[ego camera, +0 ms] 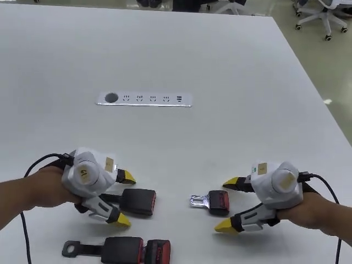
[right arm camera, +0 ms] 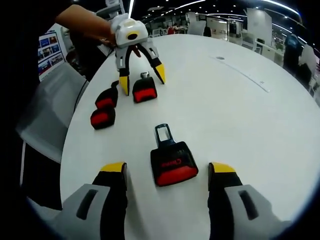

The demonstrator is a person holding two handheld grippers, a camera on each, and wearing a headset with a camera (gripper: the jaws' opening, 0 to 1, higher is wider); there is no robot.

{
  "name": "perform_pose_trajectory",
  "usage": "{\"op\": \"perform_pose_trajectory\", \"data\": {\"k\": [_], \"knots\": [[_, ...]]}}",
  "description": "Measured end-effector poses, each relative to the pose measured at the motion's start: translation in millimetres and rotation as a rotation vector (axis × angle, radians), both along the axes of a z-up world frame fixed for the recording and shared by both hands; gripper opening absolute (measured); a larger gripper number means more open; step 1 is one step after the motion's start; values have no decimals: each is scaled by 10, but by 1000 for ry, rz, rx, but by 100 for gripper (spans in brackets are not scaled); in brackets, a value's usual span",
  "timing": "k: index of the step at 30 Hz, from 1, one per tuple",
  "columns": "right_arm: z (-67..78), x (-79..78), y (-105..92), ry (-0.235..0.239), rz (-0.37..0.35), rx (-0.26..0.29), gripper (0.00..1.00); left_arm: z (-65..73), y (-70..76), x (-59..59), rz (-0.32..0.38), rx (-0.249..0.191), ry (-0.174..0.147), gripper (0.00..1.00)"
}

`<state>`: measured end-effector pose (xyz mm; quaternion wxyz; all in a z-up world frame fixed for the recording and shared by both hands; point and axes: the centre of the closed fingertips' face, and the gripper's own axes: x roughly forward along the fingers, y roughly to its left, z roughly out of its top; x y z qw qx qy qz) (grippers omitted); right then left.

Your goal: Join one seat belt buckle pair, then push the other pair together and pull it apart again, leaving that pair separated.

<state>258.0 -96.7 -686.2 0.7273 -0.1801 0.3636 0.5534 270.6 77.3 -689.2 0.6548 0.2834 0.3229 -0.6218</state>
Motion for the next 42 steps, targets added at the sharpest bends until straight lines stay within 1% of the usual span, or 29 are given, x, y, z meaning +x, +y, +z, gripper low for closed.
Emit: {"op": "perform_pose_trajectory", "data": {"k": [1, 2, 3, 5, 6, 7, 10, 11, 12, 13, 14, 15, 16, 17, 18, 22, 25, 29, 30, 33, 37, 38, 42], "knots": [[-6, 4, 17, -2, 3, -1, 62, 20, 5, 19, 5, -6, -9, 56], [-25, 9, 26, -9, 13, -10, 62, 22, 4, 16, 19, -12, 3, 55], [-32, -2, 34, -10, 21, -13, 61, 19, 8, 27, 23, -18, -4, 54], [-39, -32, 54, -9, 34, -20, 59, 19, 15, 13, 23, -22, -2, 52], [-45, -26, 33, -22, 53, -35, 57, 22, 13, 9, 21, -24, -2, 51], [-48, -34, 30, -26, 59, -38, 56, 25, 20, 1, 21, -23, -1, 49], [-55, -13, 5, -28, 60, -45, 53, 22, 18, -14, 25, -30, -3, 44], [-68, -3, -21, -45, 68, -65, 51, 14, 39, -24, 34, -32, -5, 38], [-66, -10, -17, -44, 72, -70, 48, 26, 19, 19, 64, -50, -21, 36], [-67, -22, -19, -47, 80, -78, 46, 28, 24, 1, 77, -45, -9, 36], [-70, -19, -27, -54, 91, -88, 45, 32, 17, -3, 64, -48, -16, 35], [-85, 14, -65, -94, 115, -126, 41, 34, 30, -9, 74, -52, -13, 35], [-90, 39, -69, -108, 116, -134, 37, 35, 30, -8, 79, -54, -11, 35], [-93, 41, -77, -91, 104, -133, 34, 36, 36, -3, 86, -56, -8, 35], [-87, 37, -60, -84, 106, -122, 33, 38, 36, -5, 87, -56, -10, 35], [-90, 32, -53, -71, 118, -135, 33, 66, 14, -22, 84, -40, -9, 34], [-107, 22, -54, -67, 152, -168, 33, 41, 36, -15, 82, -29, -3, 34], [-111, 0, -46, -68, 201, -222, 32, 41, 31, -16, 90, -20, 0, 34], [-106, 20, -48, -68, 205, -227, 32, 38, 34, -17, 92, -17, 2, 34], [-101, 18, -57, -65, 203, -231, 32, 34, 31, -11, 94, -8, 3, 34], [-78, 27, -65, -65, 200, -231, 32, 21, 43, -1, 100, 7, 14, 34], [-75, 30, -65, -66, 202, -230, 32, 20, 38, -3, 94, 15, 10, 34], [-83, 39, -56, -68, 210, -228, 32, 16, 33, -4, 96, 21, 12, 34]]}}
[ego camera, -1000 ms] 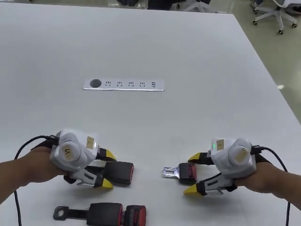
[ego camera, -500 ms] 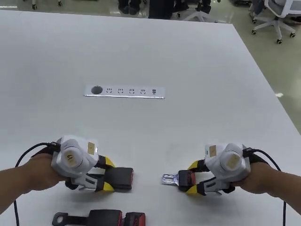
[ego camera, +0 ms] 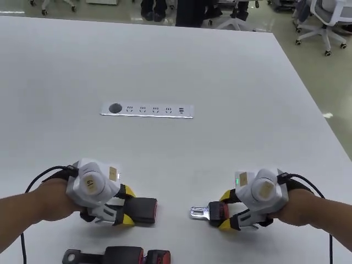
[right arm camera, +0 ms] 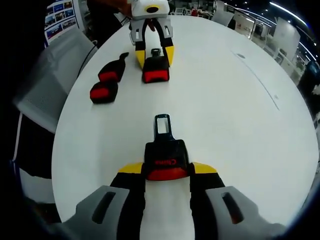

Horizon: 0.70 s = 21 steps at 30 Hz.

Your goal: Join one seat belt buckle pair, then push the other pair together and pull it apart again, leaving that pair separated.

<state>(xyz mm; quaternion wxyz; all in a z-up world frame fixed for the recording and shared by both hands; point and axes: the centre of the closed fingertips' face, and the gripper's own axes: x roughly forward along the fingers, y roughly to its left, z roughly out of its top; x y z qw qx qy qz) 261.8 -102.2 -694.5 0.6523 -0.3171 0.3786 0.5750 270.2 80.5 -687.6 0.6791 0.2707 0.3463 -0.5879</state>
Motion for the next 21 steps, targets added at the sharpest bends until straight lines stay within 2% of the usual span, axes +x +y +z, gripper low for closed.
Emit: {"op": "perform_pose_trajectory", "data": {"k": [8, 21], "knots": [[5, 29, 137, -3, 5, 14, 32, -10, 7, 11, 16, 0, 2, 34], [-22, 40, 512, -16, 14, 46, 32, -23, 22, 21, 8, 18, 2, 34]]}}
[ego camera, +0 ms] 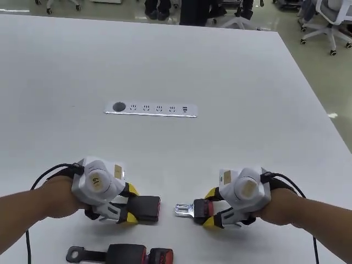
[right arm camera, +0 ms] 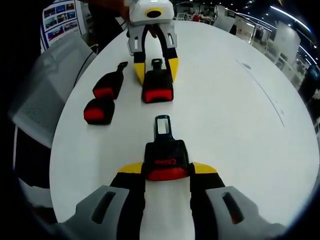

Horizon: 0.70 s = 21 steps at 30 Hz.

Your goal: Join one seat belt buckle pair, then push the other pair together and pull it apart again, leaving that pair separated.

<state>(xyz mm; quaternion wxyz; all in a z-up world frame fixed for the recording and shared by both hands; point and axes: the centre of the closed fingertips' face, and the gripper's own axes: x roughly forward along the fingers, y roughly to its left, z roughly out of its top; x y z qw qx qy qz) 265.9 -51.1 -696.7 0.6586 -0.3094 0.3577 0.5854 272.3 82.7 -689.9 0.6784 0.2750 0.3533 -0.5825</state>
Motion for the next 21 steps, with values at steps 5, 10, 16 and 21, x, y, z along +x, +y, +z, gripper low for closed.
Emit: {"op": "perform_pose_trajectory", "data": {"k": [5, 10, 16, 21], "knots": [[-31, -1, 114, -5, 5, 8, 32, 7, -5, 0, -6, 7, 0, 34], [-18, -27, 247, -2, 17, 27, 32, -1, -1, 11, -18, 14, 1, 34], [-18, 3, 390, -2, 15, 43, 32, 6, -8, 10, -20, 24, 3, 34], [-12, -25, 501, -3, 20, 55, 32, 5, -7, 9, -26, 24, 1, 34]]}}
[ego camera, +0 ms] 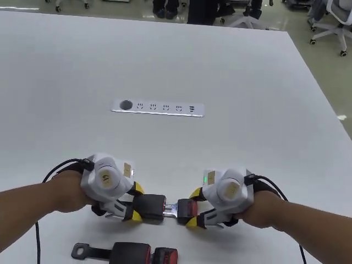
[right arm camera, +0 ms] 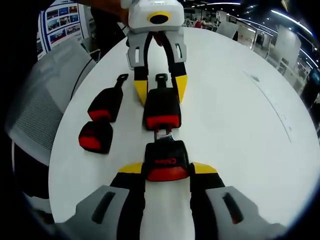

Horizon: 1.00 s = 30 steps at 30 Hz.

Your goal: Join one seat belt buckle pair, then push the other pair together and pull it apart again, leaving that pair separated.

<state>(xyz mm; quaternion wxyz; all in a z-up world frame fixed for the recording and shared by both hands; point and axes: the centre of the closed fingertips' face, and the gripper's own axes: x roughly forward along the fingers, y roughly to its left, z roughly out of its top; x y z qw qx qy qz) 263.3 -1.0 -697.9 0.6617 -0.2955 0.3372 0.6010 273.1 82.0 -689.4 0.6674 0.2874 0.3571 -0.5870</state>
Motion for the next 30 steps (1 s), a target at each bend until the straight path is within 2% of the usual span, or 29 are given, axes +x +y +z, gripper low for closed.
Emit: {"op": "perform_pose_trajectory", "data": {"k": [4, 17, 23, 30], "knots": [[15, -3, -2, 2, -1, 3, 32, 2, -6, -19, -15, 0, -3, 34], [34, 10, 44, -7, -16, 14, 32, 28, -22, -45, -3, -15, -2, 33], [44, 15, 158, -1, -29, 30, 31, 11, -13, -32, 3, -18, 0, 33], [43, 31, 140, -4, -31, 21, 31, 0, -17, -20, -1, -16, 2, 32]]}}
